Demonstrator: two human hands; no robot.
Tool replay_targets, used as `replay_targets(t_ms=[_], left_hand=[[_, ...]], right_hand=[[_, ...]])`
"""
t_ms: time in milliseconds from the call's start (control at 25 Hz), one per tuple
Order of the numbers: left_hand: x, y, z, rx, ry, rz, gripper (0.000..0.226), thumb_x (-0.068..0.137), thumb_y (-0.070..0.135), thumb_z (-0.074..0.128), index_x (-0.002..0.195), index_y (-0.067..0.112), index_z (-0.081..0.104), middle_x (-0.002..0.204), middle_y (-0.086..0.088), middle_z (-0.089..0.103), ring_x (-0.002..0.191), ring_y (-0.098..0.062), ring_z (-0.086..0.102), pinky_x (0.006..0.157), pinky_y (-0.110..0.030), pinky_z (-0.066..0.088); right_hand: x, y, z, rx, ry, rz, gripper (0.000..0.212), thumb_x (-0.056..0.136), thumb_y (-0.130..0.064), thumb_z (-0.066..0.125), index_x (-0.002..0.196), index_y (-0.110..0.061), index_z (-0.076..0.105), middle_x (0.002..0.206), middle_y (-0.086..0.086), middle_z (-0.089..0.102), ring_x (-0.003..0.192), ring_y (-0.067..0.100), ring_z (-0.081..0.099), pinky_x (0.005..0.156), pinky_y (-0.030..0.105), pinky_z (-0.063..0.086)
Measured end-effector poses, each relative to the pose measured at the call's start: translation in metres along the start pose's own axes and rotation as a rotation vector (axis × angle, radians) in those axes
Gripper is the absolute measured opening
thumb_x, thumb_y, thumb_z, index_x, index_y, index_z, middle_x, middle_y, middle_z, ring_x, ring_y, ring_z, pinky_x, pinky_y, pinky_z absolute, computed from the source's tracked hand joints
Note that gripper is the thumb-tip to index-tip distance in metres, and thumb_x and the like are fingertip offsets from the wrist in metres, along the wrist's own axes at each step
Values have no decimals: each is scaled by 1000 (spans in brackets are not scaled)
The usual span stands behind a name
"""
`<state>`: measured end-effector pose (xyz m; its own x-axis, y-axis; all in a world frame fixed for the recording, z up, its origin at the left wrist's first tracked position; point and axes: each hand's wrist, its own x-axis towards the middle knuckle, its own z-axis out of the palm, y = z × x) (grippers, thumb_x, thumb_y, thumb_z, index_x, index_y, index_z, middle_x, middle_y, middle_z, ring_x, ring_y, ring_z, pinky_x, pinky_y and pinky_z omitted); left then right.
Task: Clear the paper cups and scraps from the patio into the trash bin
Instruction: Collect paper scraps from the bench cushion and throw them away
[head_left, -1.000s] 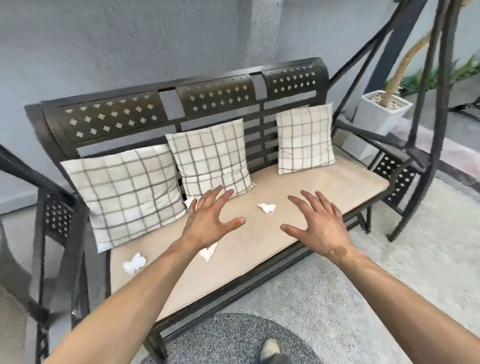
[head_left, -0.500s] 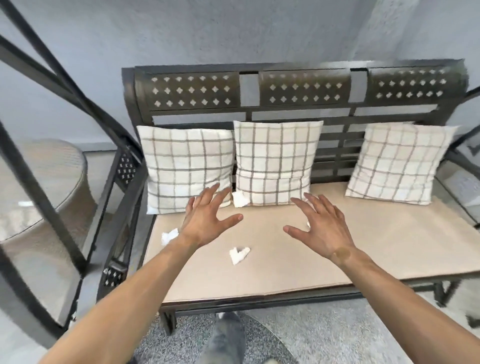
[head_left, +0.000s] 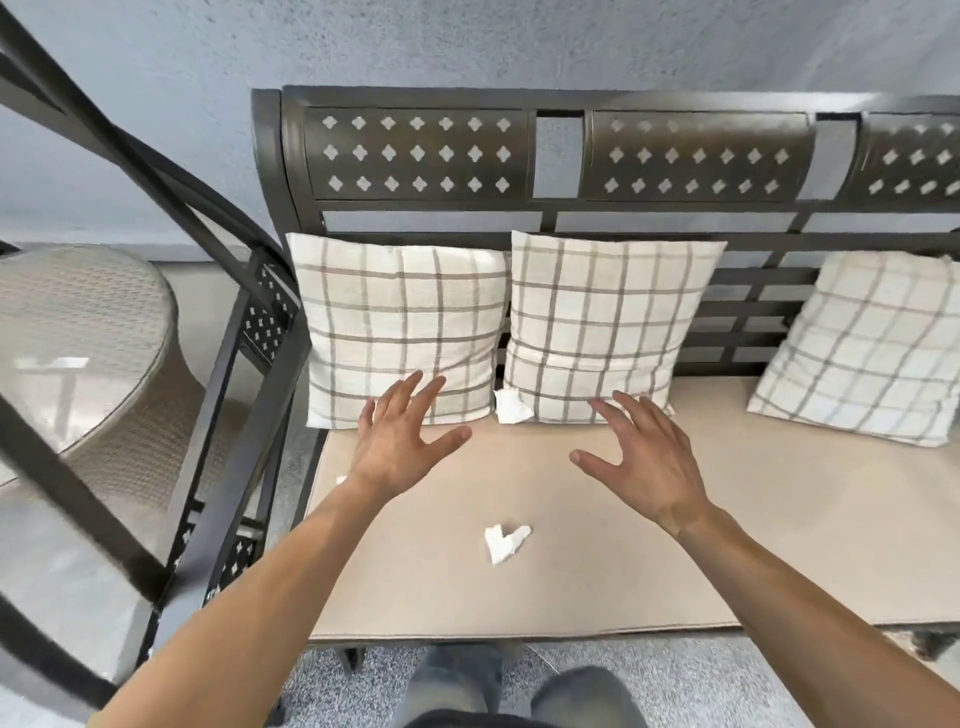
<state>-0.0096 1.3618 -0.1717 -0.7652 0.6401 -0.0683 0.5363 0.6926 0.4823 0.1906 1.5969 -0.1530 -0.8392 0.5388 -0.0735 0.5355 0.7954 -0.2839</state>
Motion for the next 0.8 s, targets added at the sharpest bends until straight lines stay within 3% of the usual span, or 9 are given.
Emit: replay_targets(t_ms=[200,440,600,800], left_hand=[[12,-19,24,9,-64,-49,77,79,76,42,147,41,28,159,6,21,147,-15,14,119,-49,8],[-9,-44,84,22,-103,-220,72,83,68,52,145,37,35,157,2,27,145,-17,21,118,-49,13],[-18,-77,124,47,-114,-423,69,84,65,54,144,36,34,155,-2,30,140,-27,29,111,-53,25],[-18,-145,186,96,-129,-743,71,86,58,59,146,33,32,152,-12,28,132,-38,34,102,-55,35]], right_hand=[[19,22,26,27,-47,84,72,79,-71,49,142,-40,32,154,-6,29,144,19,14,112,45,20],[26,60,76,50,-100,135,69,80,-66,55,140,-37,38,149,-4,36,140,21,23,109,47,28],[32,107,115,7,-106,189,66,79,-59,62,137,-31,45,141,1,45,130,27,37,98,49,38],[42,179,198,-53,-167,390,65,79,-54,65,135,-27,48,136,6,46,119,40,39,90,51,42]])
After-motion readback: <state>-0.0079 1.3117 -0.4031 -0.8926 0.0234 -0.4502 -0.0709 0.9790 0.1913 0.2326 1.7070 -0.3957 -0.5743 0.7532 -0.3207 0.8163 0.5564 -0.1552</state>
